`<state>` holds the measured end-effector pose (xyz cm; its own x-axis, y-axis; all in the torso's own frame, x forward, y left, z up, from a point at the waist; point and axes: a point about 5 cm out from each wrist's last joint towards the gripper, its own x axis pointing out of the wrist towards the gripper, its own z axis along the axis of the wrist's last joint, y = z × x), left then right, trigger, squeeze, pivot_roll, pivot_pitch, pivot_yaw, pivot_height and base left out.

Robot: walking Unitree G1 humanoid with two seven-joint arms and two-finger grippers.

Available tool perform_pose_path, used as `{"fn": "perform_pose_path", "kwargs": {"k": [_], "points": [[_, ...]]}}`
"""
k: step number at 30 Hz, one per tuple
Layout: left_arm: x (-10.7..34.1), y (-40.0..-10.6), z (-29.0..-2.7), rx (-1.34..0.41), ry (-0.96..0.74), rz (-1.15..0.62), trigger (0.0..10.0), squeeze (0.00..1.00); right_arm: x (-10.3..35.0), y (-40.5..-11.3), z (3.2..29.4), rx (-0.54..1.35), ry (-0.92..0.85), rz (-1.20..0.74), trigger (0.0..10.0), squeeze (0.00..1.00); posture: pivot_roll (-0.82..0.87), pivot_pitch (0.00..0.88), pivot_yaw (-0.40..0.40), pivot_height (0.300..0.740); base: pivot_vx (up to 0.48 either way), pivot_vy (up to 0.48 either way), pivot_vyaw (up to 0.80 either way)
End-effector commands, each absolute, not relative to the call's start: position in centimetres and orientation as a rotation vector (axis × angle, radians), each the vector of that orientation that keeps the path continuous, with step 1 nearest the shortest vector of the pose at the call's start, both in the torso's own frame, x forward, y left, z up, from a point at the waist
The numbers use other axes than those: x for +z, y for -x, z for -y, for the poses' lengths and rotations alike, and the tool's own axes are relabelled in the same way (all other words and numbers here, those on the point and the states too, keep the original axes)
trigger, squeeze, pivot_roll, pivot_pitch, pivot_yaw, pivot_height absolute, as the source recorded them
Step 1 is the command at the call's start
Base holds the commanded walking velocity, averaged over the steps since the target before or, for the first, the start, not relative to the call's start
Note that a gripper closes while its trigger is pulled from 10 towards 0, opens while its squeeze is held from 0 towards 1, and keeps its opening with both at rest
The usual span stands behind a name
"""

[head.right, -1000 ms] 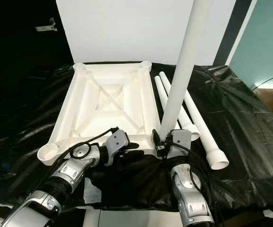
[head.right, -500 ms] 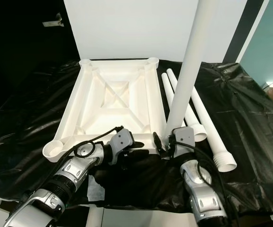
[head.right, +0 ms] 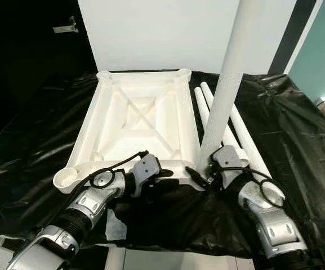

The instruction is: Building children table

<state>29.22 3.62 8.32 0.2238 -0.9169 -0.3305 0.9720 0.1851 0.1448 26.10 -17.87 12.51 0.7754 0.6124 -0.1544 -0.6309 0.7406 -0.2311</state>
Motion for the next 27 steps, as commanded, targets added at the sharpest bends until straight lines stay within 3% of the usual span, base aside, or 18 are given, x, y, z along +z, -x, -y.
{"fn": "perform_pose_path", "kwargs": {"k": [1, 7, 8, 9, 11, 22, 23, 24, 25, 26, 27], "points": [[4.4, -27.0, -4.3, -1.436, -0.360, -0.409, 10.0, 0.00, 11.3, -25.3, 16.7, 0.761, 0.261, -0.128, 0.0, 0.00, -0.07, 0.000, 0.000, 0.740, 0.000, 0.000, 0.00], [4.3, -27.0, -4.2, -1.434, -0.357, -0.410, 10.0, 0.00, 9.8, -25.4, 15.7, 0.703, 0.183, -0.161, 0.0, 0.00, -0.06, 0.000, -0.006, 0.740, 0.000, 0.000, 0.00], [4.3, -27.0, -4.2, -1.433, -0.356, -0.408, 10.0, 0.00, 9.5, -26.1, 15.0, 0.535, 0.121, -0.114, 0.0, 0.00, -0.06, 0.000, -0.007, 0.740, 0.000, 0.000, 0.00], [4.3, -27.0, -4.1, -1.433, -0.355, -0.407, 10.0, 0.00, 9.3, -27.0, 14.7, 0.252, 0.067, -0.054, 0.0, 0.00, -0.06, 0.000, -0.008, 0.740, 0.000, 0.000, 0.00], [4.3, -27.0, -4.1, -1.432, -0.357, -0.406, 10.0, 0.00, 9.2, -27.1, 14.7, 0.146, 0.081, -0.027, 0.0, 0.00, -0.05, 0.000, -0.009, 0.740, 0.000, 0.000, 0.00], [4.2, -26.8, -4.6, -1.427, -0.356, -0.414, 10.0, 0.00, 9.1, -26.8, 14.9, 0.008, 0.056, -0.009, 0.0, 0.00, -0.03, 0.000, -0.008, 0.740, 0.000, 0.000, 0.00], [4.0, -26.7, -4.7, -1.430, -0.359, -0.420, 10.0, 0.00, 9.1, -26.9, 14.8, 0.037, 0.054, -0.016, 0.9, 0.00, -0.04, 0.000, -0.008, 0.740, 0.000, 0.000, 0.00], [4.0, -26.7, -4.7, -1.430, -0.359, -0.420, 10.0, 0.00, 9.1, -26.9, 14.8, 0.037, 0.054, -0.016, 0.9, 0.00, -0.04, 0.000, -0.008, 0.740, 0.000, 0.000, 0.00], [4.0, -26.7, -4.7, -1.430, -0.360, -0.421, 10.0, 0.00, 9.1, -27.0, 14.7, 0.054, 0.054, -0.018, 10.0, 0.00, -0.04, 0.000, -0.009, 0.740, 0.000, 0.000, 0.00], [4.0, -26.7, -4.7, -1.430, -0.360, -0.421, 10.0, 0.00, 9.2, -27.1, 14.5, 0.052, 0.064, -0.009, 10.0, 0.00, -0.04, 0.000, -0.009, 0.740, 0.000, 0.000, 0.00], [4.0, -26.8, -4.6, -1.432, -0.360, -0.419, 10.0, 0.00, 9.4, -27.1, 14.5, 0.047, 0.071, 0.002, 10.0, 0.94, -0.04, 0.000, -0.011, 0.740, 0.000, 0.000, 0.00]]}}
